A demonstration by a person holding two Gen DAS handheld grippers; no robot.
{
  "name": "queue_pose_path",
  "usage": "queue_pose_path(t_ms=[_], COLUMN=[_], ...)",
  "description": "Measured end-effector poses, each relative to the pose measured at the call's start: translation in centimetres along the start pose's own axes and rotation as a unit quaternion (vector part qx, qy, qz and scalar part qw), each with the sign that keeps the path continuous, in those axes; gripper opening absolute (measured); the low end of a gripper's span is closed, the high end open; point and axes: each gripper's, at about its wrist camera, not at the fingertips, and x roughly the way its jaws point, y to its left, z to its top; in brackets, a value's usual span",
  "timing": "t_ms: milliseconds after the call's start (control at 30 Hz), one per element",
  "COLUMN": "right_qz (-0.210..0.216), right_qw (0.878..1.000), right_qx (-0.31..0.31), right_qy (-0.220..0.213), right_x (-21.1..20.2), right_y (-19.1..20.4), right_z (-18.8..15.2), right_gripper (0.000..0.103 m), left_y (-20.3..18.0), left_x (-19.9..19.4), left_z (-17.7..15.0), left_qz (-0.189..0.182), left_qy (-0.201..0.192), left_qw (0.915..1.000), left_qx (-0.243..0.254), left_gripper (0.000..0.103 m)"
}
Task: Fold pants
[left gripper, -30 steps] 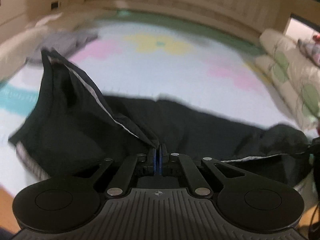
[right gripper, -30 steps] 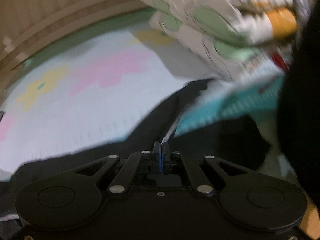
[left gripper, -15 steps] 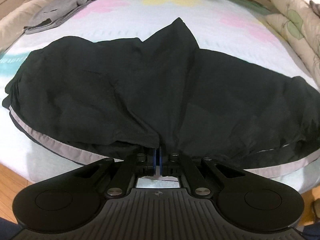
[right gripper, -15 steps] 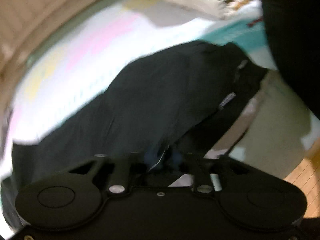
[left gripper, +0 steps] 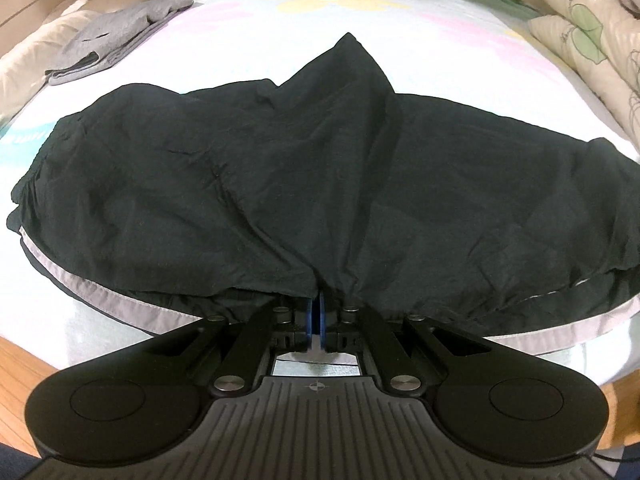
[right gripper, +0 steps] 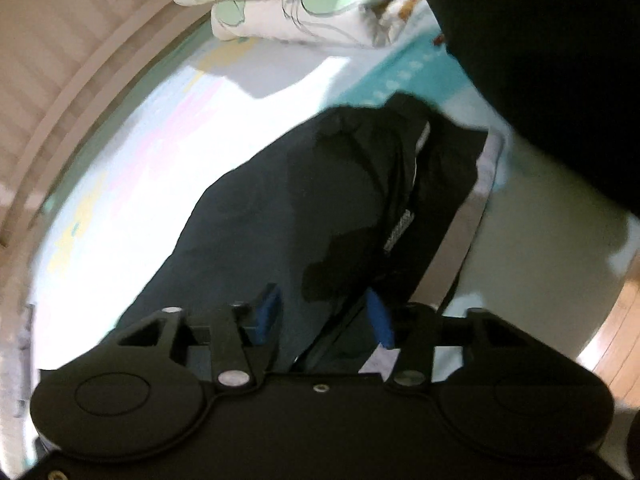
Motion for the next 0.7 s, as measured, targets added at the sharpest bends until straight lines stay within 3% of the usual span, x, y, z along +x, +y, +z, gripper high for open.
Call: queue_pose_path(t_ms=[33,67,133,300,367,433,533,600,700], right_qz=[-0.009,-0.016,-0.016,-0.011,-0.041,-0.081,-0.085,-0.077,-0.078], right_qw=[1.0,0.999,0.997,0.982,0.981,0.986,0.993,0.995,0.995], right_qx=[-0.014,-0.034,-0.065,-0.139,-0.153,-0.136,-0.078,-0.053,-0.058], right_qy=[-0.005,-0.009,-0.028,-0.129,-0.113,-0.053,0.025,0.038,0.005], right_x=[0.1,0.1,-0.6,-6.8,-6.7,-4.8,-1.8,-1.2,-1.9], right_y=[0.3,0.7,1.4,3.3,3.3,2.2,-0.2,-1.1,-0.6], right_z=[0.1,0.1,0.0,-0.5,-0.5,-0.4,-0.4,-0.3,0.2], right_gripper=[0.011,0.007,0.007,0.006,0.006,0.006,0.007,0.006,0.006], left_y=[0.0,0.1,0.4,-0.2,-0.7,-0.7,-0.3,-0.1,-0.3], left_x=[-0.1,-0.2,-1.0,-3.5,-3.1,-2.2,-1.6,-1.6,-1.6], left_z=[0.0,0.0,-0.1,-1.1,-1.7,-2.1,-2.3,-2.0,-2.0], left_qz=[-0.001,-0.002,-0.005,-0.024,-0.027,-0.03,-0.037,-0.039,-0.046], left_qy=[-0.001,-0.004,-0.019,-0.056,-0.04,-0.013,0.007,0.008,0.007], left_qw=[1.0,1.0,0.9998,0.998,0.9985,0.9992,0.9993,0.9992,0.9989], left_qx=[-0.002,-0.004,-0.008,0.014,0.027,0.024,0.01,0.004,0.005], left_gripper=[0.003,0.003,0.003,0.004,0.004,0.004,0.004,0.004,0.004])
